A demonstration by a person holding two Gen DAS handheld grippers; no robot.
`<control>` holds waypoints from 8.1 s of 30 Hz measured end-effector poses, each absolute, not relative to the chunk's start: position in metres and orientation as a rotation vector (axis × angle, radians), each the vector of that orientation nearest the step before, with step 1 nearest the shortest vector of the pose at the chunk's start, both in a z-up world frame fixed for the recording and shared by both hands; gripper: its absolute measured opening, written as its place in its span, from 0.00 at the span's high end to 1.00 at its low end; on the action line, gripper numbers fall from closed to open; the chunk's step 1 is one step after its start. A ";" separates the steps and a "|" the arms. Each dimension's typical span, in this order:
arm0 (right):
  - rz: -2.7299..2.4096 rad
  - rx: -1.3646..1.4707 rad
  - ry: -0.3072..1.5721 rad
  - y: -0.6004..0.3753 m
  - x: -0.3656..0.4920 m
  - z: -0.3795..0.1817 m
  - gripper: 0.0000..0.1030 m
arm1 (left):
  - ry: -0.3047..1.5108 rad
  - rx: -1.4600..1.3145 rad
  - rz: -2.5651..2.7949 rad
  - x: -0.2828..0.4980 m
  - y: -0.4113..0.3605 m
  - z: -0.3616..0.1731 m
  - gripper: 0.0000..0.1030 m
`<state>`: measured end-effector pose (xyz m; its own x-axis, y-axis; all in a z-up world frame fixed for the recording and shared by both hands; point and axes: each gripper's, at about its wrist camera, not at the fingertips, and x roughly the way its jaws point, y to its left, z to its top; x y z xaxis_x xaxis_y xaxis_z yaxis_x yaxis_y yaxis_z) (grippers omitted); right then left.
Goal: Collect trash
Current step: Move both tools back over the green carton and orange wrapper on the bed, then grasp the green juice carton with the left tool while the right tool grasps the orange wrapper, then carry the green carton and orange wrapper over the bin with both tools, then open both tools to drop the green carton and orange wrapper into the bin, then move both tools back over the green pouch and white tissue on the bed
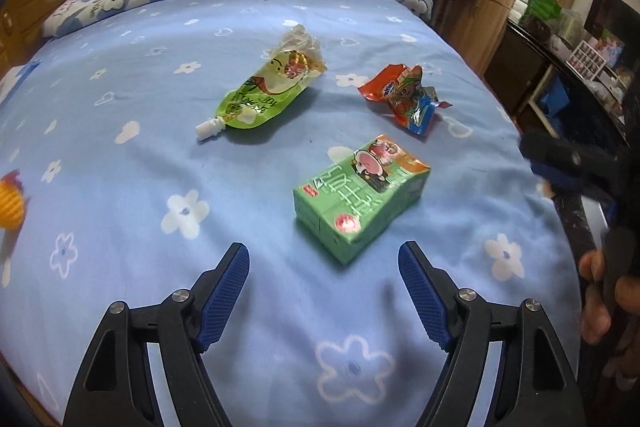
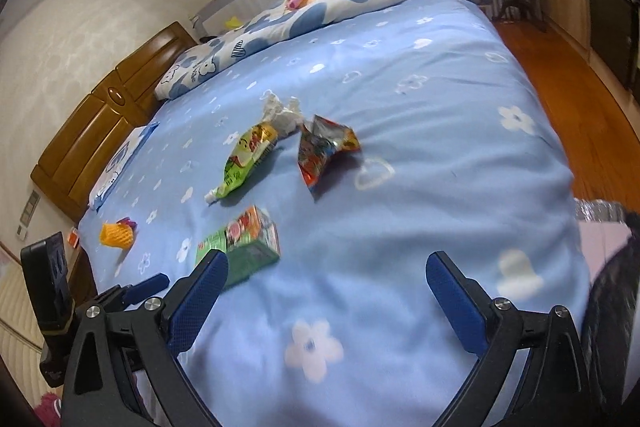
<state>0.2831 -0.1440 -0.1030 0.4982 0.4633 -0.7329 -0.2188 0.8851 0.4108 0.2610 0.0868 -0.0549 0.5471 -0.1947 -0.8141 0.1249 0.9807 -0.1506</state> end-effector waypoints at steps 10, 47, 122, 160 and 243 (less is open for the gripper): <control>0.444 0.331 1.005 -0.123 0.345 -0.128 0.04 | 0.999 -0.028 -0.301 0.306 0.079 -0.077 0.25; 0.330 0.453 0.914 -0.233 0.207 -0.094 0.99 | 0.891 -0.129 -0.284 0.224 0.002 -0.037 0.47; -0.046 0.526 0.764 -0.415 0.114 -0.056 0.99 | 0.858 0.167 -0.595 0.215 -0.194 -0.017 0.47; -0.107 0.473 0.892 -0.437 0.155 -0.071 0.94 | 0.903 0.232 -0.635 0.238 -0.240 -0.021 0.46; 0.481 0.325 0.972 -0.107 0.343 -0.096 0.30 | 0.919 -0.112 -0.047 0.327 0.135 -0.042 0.29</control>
